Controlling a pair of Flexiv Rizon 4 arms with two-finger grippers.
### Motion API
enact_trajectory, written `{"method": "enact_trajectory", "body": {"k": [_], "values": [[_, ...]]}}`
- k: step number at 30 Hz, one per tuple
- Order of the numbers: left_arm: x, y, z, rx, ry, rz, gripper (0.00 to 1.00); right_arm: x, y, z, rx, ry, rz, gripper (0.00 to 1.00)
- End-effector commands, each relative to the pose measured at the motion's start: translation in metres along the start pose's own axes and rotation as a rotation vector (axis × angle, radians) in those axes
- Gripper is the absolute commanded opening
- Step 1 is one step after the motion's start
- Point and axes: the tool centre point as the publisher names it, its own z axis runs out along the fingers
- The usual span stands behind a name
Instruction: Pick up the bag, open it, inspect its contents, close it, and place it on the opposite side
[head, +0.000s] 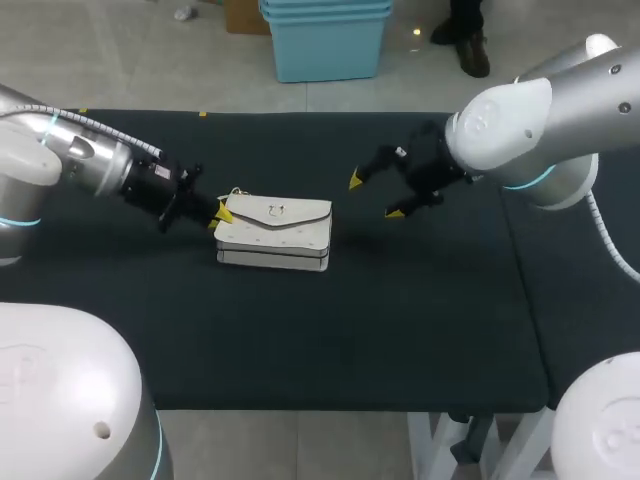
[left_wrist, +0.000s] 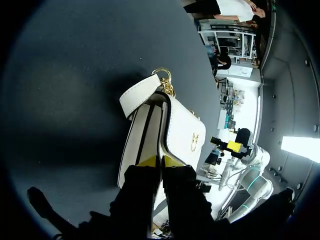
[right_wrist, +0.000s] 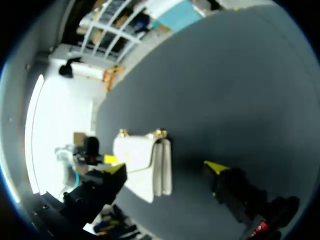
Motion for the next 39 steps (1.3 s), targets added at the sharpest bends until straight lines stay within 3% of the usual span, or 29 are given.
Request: {"method": "enact_trajectory", "body": {"k": [1,17,25,30,39], "values": [[0.001,-0.011,-0.002,-0.055,-0.027,-0.007,0.0,0.002,0.009,-0.009,0.041,0.005,0.002,1.0],[0.0,-0.015,-0.006,-0.054,-0.031,0.018,0.0,0.002,0.009,-0.009,0.041,0.005,0.002,1.0],[-0.009,-0.033,-0.052,0.036,-0.13,0.153,0.0,-0.04,0.053,-0.051,-0.074,-0.278,-0.052,1.0],[-0.022,-0.05,-0.076,0.064,-0.149,0.177,0.0,-0.061,0.074,-0.074,-0.118,-0.381,-0.041,1.0],[-0.046,-0.083,-0.111,0.102,-0.217,0.223,0.0,-0.091,0.101,-0.097,-0.137,-0.532,-0.035,1.0]]}}
